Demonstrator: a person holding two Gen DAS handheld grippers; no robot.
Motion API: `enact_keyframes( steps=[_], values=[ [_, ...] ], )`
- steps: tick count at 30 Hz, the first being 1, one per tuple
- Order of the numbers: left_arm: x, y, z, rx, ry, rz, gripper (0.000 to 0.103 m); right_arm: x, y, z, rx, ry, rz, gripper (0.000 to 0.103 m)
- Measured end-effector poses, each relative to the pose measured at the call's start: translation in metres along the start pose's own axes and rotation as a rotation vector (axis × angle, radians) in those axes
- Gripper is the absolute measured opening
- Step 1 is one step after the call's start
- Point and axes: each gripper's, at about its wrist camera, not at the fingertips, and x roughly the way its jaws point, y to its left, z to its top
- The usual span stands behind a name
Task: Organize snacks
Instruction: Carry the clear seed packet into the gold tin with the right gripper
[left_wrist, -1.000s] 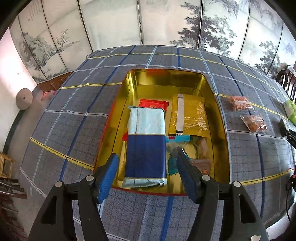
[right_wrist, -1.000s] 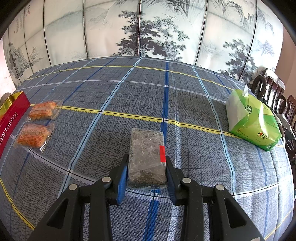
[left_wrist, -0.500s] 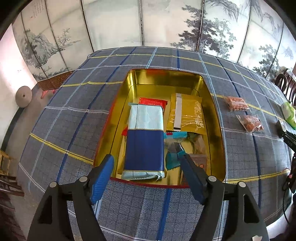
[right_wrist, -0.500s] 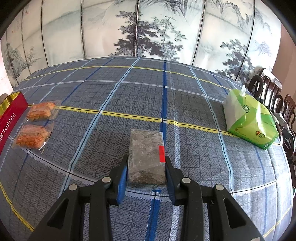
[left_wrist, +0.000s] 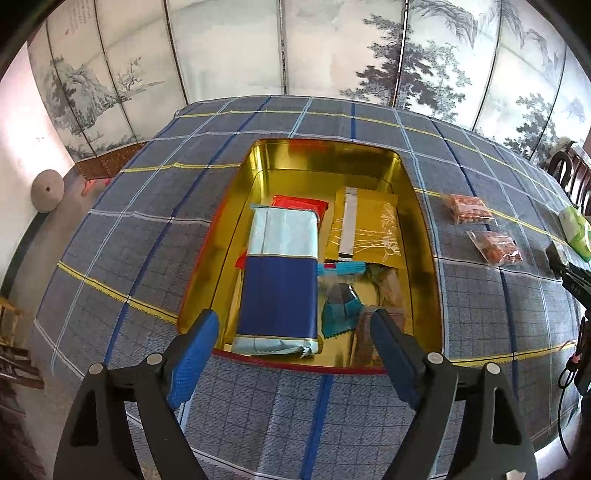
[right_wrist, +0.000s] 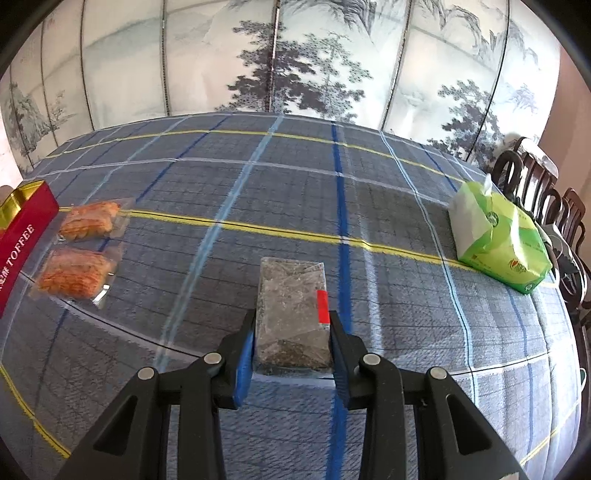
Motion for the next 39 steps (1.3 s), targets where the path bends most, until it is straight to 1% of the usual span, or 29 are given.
enact_keyframes(
  steps=[4,7,12,19,24,30,39],
  values=[
    [0.000,-0.004,-0.001,0.011,-0.001,0.002,0.081,-0.010,0.018,0.005,-0.021,-0.013,0.037,0.035],
    [0.000,-0.004,-0.002,0.004,0.001,-0.009,0.082,-0.019,0.038,0.011,-0.049,-0.026,0.082,0.035],
    [-0.001,-0.001,-0.003,0.004,-0.002,-0.006,0.082,-0.034,0.082,0.014,-0.108,-0.047,0.158,0.035],
    [-0.006,0.015,-0.006,-0.028,-0.016,0.012,0.083,-0.056,0.148,0.018,-0.197,-0.066,0.281,0.035],
    [-0.010,0.027,-0.010,-0.046,-0.027,0.042,0.084,-0.072,0.191,0.022,-0.248,-0.079,0.354,0.035],
    [-0.015,0.043,-0.014,-0.076,-0.033,0.056,0.084,-0.082,0.225,0.026,-0.273,-0.088,0.395,0.035],
    [-0.021,0.066,-0.022,-0.103,-0.035,0.081,0.084,-0.087,0.263,0.025,-0.309,-0.082,0.430,0.035]
  ],
)
